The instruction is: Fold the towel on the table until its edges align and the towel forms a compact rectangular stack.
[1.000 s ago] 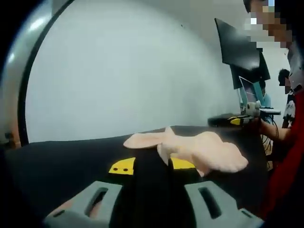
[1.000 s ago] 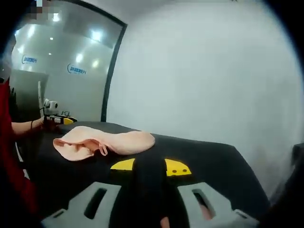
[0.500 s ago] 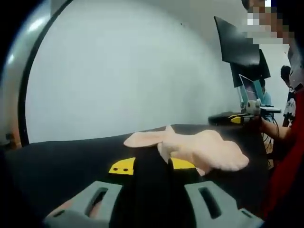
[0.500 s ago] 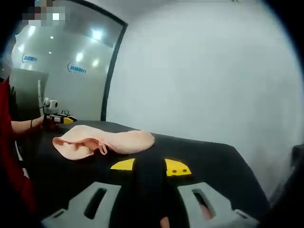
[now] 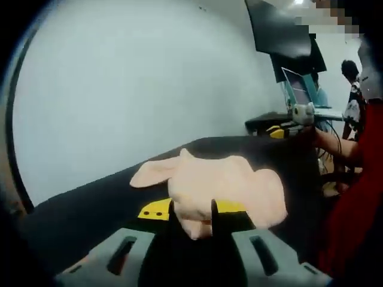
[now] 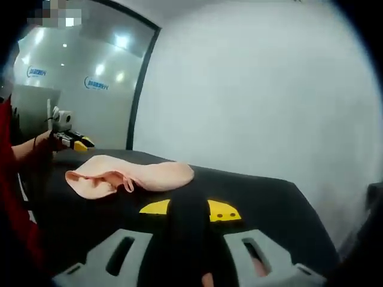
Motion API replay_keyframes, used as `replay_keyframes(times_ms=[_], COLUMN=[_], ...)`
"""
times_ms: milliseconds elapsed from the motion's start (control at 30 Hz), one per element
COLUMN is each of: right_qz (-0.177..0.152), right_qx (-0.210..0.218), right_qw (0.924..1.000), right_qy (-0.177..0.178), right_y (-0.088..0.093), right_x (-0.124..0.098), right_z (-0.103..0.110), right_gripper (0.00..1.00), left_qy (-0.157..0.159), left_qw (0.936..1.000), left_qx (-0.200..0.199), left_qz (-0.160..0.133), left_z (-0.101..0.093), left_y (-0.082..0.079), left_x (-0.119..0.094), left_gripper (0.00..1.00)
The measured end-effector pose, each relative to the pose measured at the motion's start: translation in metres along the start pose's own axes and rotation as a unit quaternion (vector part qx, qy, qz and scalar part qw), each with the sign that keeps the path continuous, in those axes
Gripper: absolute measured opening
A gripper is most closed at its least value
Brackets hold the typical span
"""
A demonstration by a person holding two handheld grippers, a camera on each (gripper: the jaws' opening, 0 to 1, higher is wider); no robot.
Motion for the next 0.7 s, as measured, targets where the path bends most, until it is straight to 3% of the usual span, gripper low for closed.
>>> replay_keyframes(times_ms=[100,200,433,500,600,700], right_qz=[0.001,0.000,0.002,0.002,0.002,0.002], right_qx=[0.000,0.000,0.000,-0.001,-0.002,-0.002], right_qw=[1.0000,1.0000,1.0000,1.0000,1.0000,1.0000], right_qy=[0.000,0.000,-0.001,-0.001,-0.001,-0.001], right_y=[0.000,0.000,0.000,0.000,0.000,0.000], right_x=[0.000,0.000,0.000,0.000,0.000,0.000], right_z=[0.000,0.000,0.000,0.000,0.000,0.000], right_gripper=[0.19,0.19,0.19,0.19,0.19,0.19], left_qy=[0.041,0.076,0.115,0.111,0.091,0.084], left_qw=[0.9977,0.9938,0.9831,0.9808,0.9737,0.9726], left_qx=[0.040,0.048,0.083,0.089,0.141,0.153], left_qz=[0.037,0.066,0.116,0.133,0.154,0.154], left_z=[-0.023,-0.045,-0.080,-0.084,-0.087,-0.087], left_y=[-0.005,-0.010,-0.009,-0.007,-0.004,-0.005], left_x=[0.006,0.013,0.027,0.030,0.034,0.035], left_gripper=[0.25,0.25,0.25,0.26,0.26,0.23])
Point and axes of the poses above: the point that each gripper's makers call its tool centre point, and the gripper's own axes: x roughly forward along the fingers, z roughly to its left, y roughly out of its underside, the point moved 10 cm from there along -x, roughly backward along the fingers, and after that the axes turned 5 degrees about -y, right-handed, at the moved point
